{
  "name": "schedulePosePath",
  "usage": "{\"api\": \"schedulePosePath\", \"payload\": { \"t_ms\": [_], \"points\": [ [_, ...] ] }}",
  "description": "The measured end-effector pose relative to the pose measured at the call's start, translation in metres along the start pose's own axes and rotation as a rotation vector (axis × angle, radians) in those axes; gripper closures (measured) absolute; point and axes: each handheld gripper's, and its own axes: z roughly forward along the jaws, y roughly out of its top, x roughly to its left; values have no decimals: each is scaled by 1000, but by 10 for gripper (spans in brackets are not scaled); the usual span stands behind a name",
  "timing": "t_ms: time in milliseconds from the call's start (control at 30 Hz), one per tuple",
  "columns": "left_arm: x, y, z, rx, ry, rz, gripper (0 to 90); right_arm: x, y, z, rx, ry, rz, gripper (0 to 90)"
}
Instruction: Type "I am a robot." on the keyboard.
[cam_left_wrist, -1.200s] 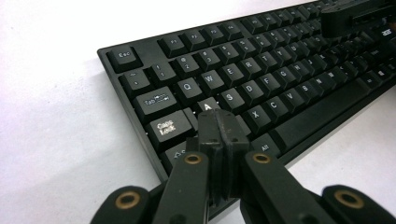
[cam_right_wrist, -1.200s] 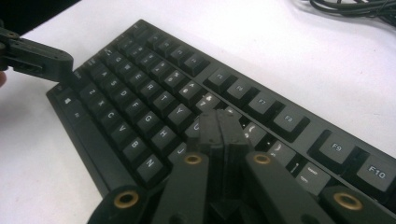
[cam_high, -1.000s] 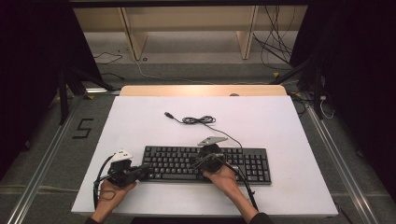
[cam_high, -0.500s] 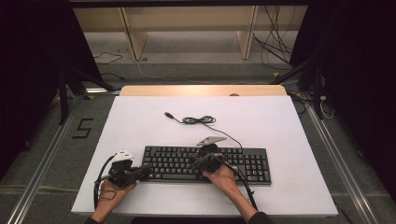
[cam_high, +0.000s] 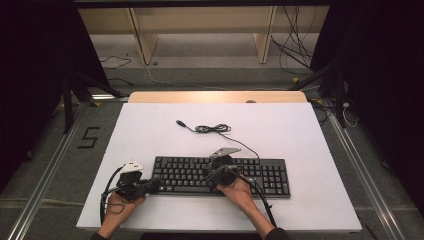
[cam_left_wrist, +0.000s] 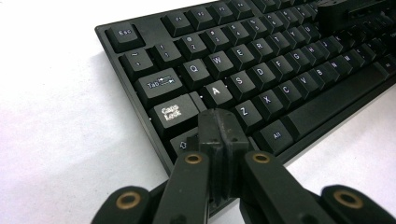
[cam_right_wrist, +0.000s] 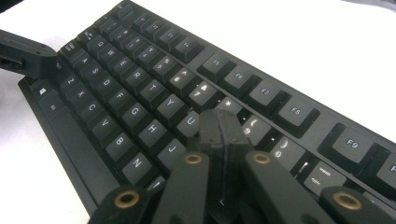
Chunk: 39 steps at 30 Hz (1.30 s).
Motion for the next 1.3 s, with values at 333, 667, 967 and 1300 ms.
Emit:
{"api": "schedulePosePath", "payload": {
  "t_ms": [333, 667, 967, 1300],
  "points": [
    [-2, 2, -5, -37, -2, 9, 879, -4, 2, -8, -33, 17, 36, 881],
    [-3, 4, -9, -88, -25, 2, 796, -4, 4, -18, -70, 53, 41, 805],
    [-4, 5, -12, -139, -70, -13, 616, 0, 5, -26, -94, 99, 34, 657],
    [-7, 8, -14, -194, -90, -19, 415, 4, 4, -29, -100, 129, 26, 499]
  ]
}}
